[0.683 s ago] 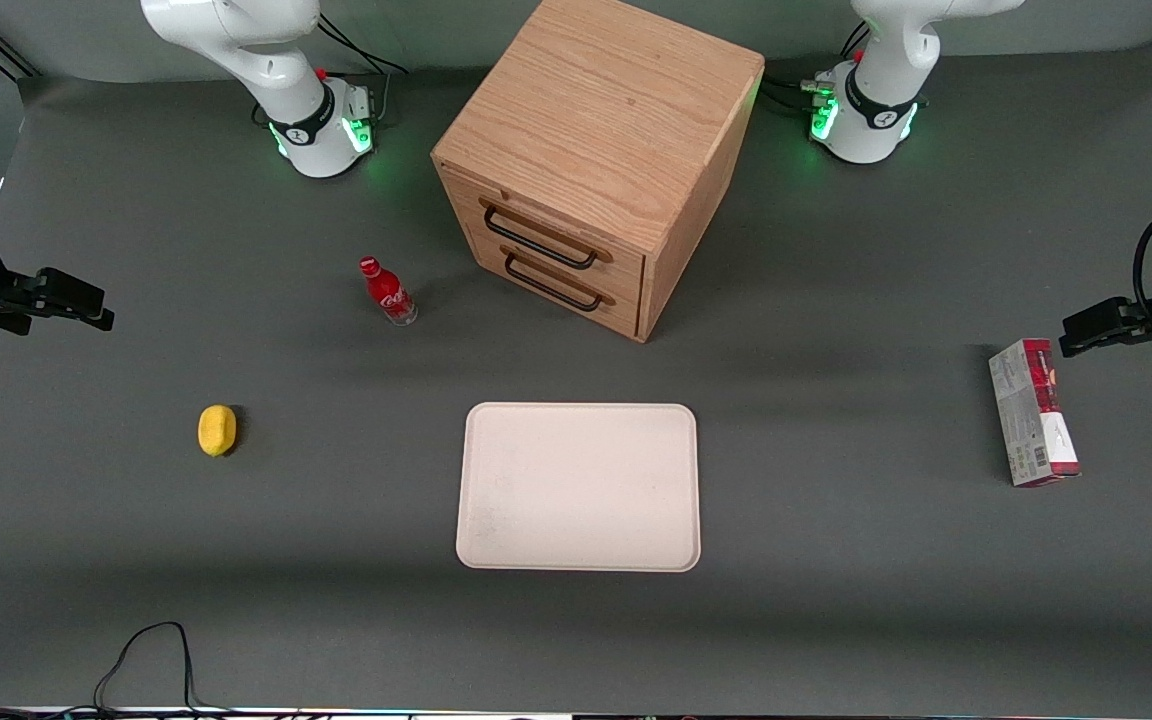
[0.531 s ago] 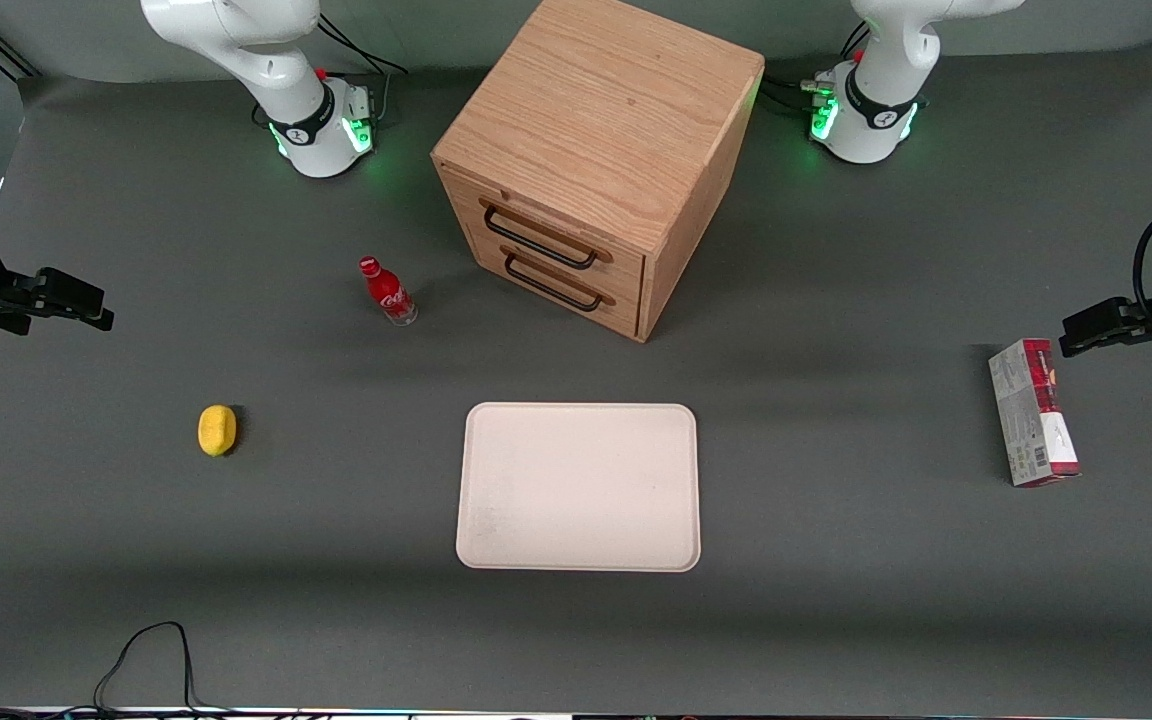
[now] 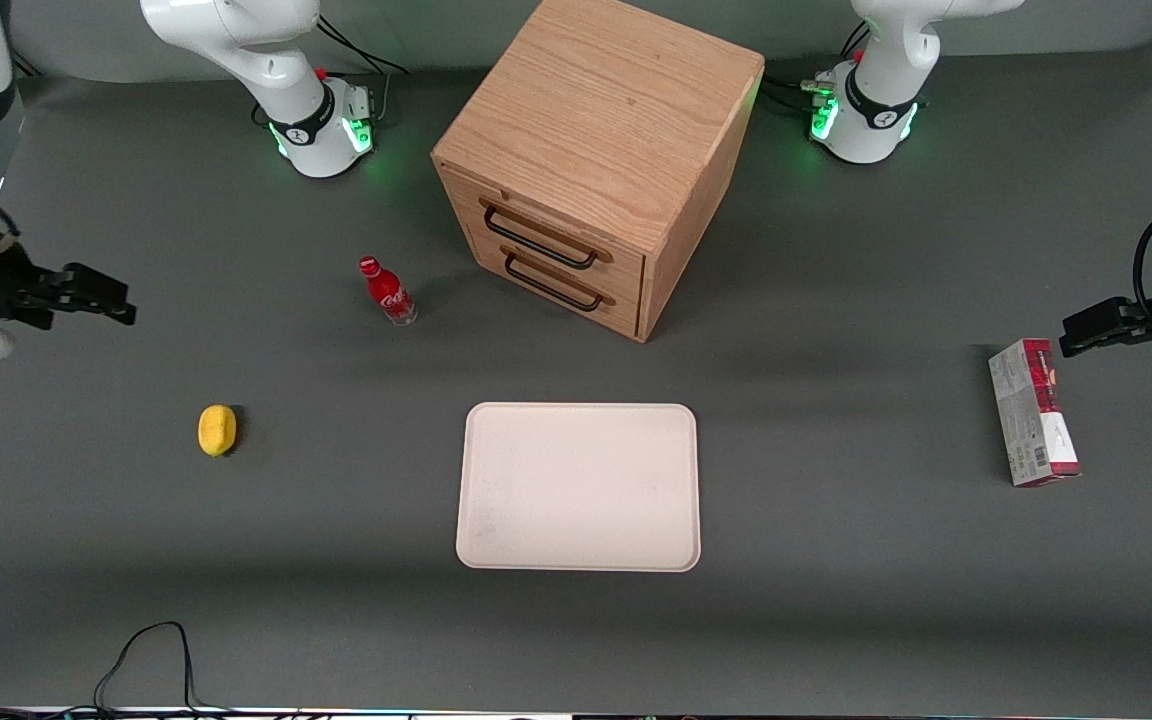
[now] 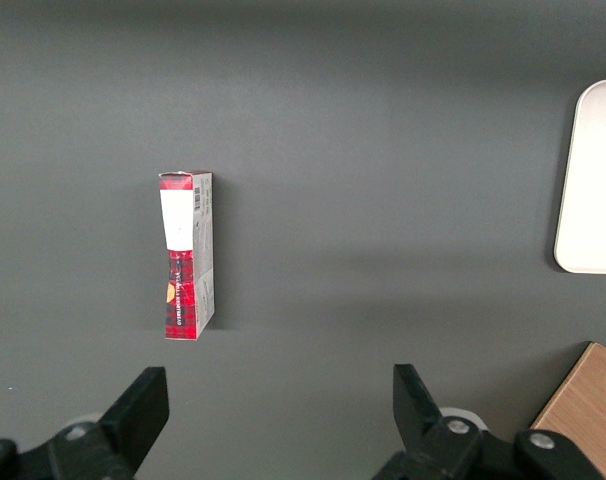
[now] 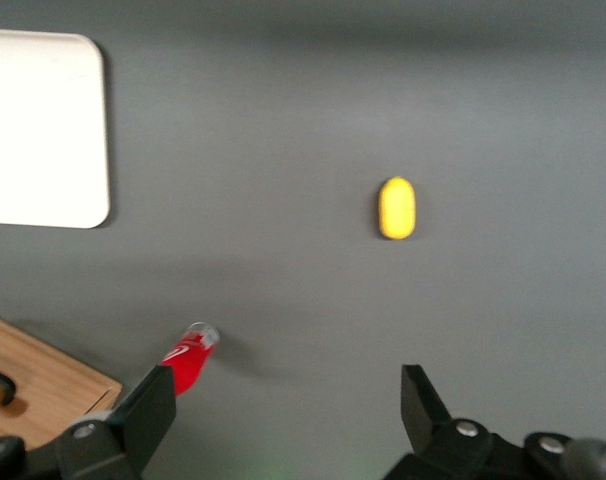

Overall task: Place coke bottle on tray
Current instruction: 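Lift the right gripper from rest toward the red Coca-Cola bottle, then lower the open right gripper over the red Coca-Cola bottle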

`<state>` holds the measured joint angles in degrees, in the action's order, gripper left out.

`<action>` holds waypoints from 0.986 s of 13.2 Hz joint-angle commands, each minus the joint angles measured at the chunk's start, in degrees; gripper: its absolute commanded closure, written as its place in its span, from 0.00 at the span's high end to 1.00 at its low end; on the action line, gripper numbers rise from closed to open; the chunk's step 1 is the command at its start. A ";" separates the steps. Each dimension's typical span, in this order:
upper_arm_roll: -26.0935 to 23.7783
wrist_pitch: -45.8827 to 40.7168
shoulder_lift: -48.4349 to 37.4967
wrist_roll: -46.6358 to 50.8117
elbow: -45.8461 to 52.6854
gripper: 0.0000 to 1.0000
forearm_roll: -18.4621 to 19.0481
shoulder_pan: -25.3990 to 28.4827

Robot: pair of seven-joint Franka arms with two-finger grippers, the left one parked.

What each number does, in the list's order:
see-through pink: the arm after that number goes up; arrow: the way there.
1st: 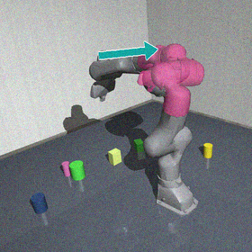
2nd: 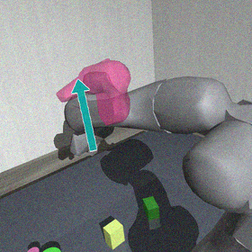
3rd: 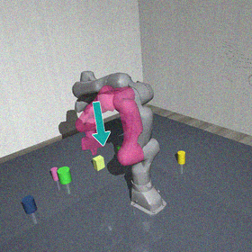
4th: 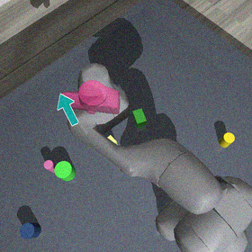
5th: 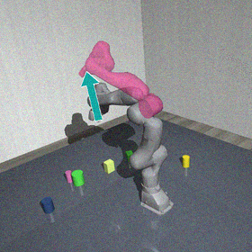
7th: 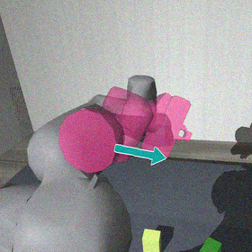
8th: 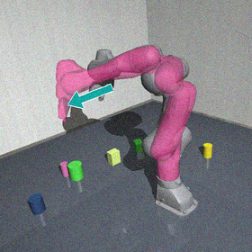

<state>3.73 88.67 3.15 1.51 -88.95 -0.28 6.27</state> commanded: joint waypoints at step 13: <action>0.40 14.94 -25.57 19.67 -40.15 1.00 0.89 22.47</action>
<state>3.57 101.21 -21.88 18.72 -126.90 -0.27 27.62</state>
